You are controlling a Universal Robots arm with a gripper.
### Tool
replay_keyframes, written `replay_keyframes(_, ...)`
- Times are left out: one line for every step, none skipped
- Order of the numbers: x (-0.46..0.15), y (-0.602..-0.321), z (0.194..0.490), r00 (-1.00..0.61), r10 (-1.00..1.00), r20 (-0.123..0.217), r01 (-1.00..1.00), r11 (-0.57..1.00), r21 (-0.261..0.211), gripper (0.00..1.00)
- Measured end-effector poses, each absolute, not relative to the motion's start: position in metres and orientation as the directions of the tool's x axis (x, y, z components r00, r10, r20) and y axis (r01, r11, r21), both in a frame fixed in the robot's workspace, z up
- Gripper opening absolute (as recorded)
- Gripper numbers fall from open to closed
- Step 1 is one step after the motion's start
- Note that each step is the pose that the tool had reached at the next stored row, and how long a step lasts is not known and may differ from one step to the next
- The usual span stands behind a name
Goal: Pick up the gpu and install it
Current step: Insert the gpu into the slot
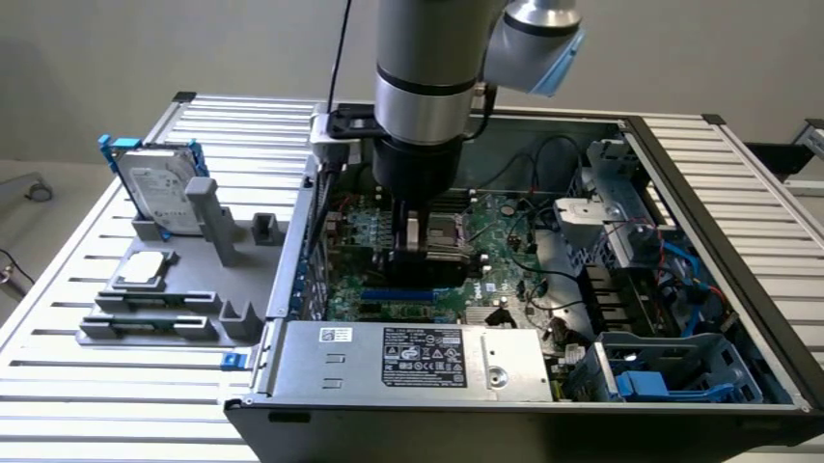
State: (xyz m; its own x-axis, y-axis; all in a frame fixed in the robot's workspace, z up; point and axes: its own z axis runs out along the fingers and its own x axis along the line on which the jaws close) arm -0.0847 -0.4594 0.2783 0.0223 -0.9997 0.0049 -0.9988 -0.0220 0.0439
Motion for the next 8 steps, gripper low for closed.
replay_keyframes(-0.0848,-0.4595,0.2777,0.023,-1.000,0.005,-0.999,-0.022,0.044,0.26)
replay_keyframes(-0.0849,-0.4596,0.2772,0.023,-1.000,0.005,-0.999,-0.023,0.044,0.26)
replay_keyframes(-0.0850,-0.4597,0.2765,0.023,-1.000,0.005,-0.999,-0.023,0.044,0.26)
replay_keyframes(-0.0852,-0.4598,0.2760,0.023,-1.000,0.005,-0.999,-0.023,0.044,0.26)
replay_keyframes(-0.0853,-0.4598,0.2753,0.023,-1.000,0.005,-0.999,-0.023,0.044,0.26)
replay_keyframes(-0.0856,-0.4599,0.2746,0.024,-1.000,0.005,-0.999,-0.023,0.044,0.26)
replay_keyframes(-0.0859,-0.4599,0.2739,0.024,-1.000,0.004,-0.999,-0.024,0.044,0.26)
replay_keyframes(-0.0863,-0.4599,0.2733,0.024,-1.000,0.004,-0.999,-0.024,0.044,0.26)
